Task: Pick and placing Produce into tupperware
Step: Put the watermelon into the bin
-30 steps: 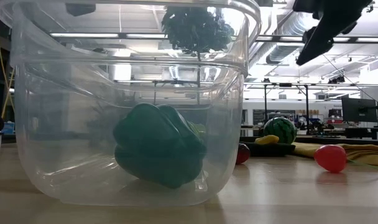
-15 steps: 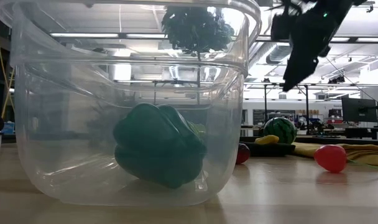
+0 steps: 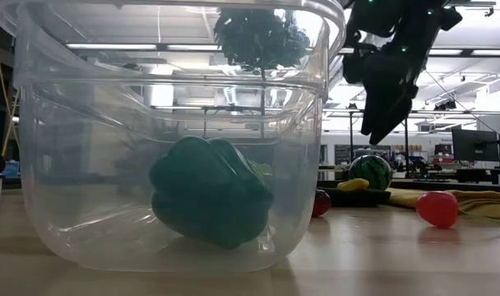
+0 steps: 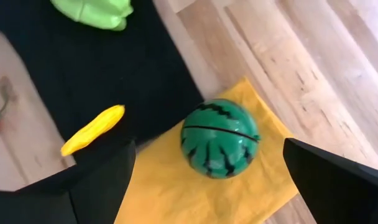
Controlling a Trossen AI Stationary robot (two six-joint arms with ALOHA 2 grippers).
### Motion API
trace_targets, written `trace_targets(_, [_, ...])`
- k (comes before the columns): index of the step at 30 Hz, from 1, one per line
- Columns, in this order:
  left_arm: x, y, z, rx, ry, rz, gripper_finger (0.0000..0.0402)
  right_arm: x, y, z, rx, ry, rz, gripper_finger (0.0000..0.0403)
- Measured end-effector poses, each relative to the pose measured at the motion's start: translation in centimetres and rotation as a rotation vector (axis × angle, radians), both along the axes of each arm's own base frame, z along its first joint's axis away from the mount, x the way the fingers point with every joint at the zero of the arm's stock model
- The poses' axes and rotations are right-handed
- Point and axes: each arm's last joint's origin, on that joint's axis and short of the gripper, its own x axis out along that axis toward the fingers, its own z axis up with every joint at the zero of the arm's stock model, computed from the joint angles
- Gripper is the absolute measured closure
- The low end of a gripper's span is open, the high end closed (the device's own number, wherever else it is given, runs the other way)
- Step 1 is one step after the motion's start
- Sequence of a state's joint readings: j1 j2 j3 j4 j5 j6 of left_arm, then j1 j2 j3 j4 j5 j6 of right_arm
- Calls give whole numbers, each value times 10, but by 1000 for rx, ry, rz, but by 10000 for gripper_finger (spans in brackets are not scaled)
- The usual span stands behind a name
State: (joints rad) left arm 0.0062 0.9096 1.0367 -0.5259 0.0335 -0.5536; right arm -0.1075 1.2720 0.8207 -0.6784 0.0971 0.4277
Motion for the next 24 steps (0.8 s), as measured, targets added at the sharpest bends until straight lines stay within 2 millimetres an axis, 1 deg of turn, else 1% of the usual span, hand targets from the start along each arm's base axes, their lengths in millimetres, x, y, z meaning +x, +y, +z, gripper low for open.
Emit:
trace_targets(7, [0, 0, 0, 0, 0, -1, 401, -1, -10, 0, 49, -14, -88, 4])
trace_targets(16, [0, 0, 0, 0, 0, -1, 401, -2, -12, 0, 205, -51, -328, 4])
trace_targets(21, [0, 0, 0, -1, 0, -2, 401, -4, -14, -1, 293, -54, -521, 4])
trace_targets(24, [0, 0, 0, -4, 0, -9, 401, -5, -14, -1, 323, -52, -584, 4])
